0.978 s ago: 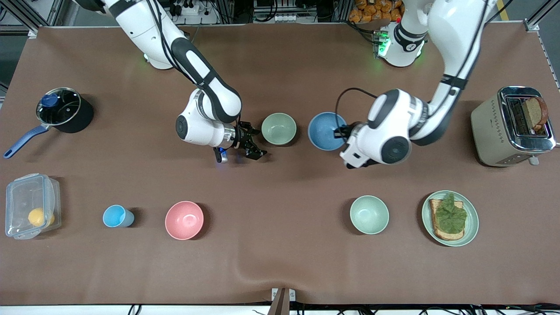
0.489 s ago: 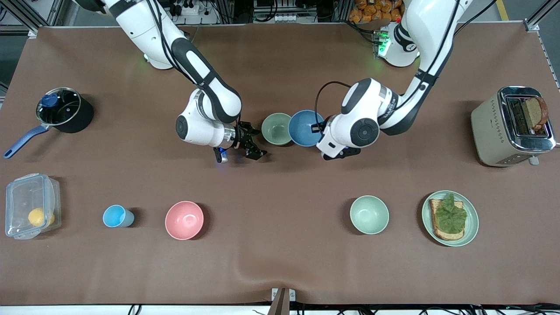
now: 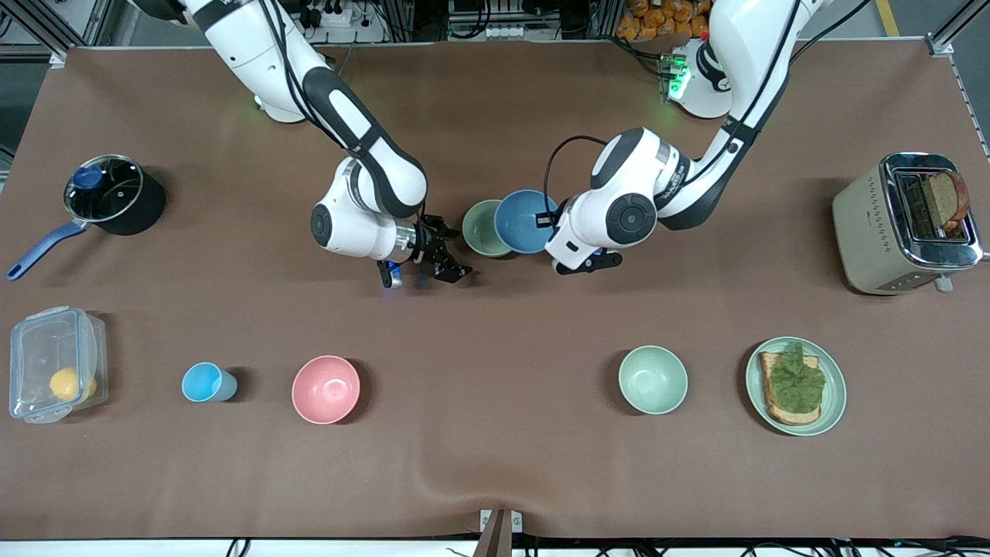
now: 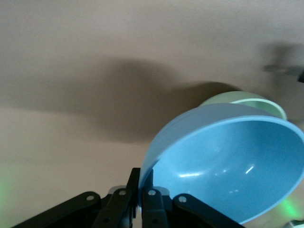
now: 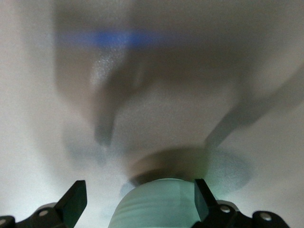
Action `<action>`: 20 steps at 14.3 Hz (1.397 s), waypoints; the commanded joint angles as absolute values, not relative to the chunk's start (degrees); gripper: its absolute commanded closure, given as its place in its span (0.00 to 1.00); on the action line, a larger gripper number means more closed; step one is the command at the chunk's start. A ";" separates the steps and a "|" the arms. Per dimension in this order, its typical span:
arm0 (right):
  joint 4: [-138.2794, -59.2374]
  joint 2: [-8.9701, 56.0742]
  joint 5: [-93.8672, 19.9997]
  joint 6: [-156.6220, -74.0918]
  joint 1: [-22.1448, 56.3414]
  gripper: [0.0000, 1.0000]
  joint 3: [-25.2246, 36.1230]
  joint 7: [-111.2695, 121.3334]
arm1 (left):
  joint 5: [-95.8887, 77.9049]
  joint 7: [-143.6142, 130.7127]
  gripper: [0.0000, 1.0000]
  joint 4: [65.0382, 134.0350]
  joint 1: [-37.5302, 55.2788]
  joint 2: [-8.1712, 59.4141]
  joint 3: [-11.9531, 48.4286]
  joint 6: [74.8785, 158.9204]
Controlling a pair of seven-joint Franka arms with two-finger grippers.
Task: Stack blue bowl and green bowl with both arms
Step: 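Lower the blue bowl into the green bowl with the left gripper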
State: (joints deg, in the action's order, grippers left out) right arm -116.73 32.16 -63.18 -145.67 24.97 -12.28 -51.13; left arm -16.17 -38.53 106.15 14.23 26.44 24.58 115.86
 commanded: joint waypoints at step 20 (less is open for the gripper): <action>-115.84 32.96 -64.69 -146.16 25.22 0.00 -12.30 -50.63 | -19.86 -40.34 1.00 103.71 19.77 33.66 24.70 127.79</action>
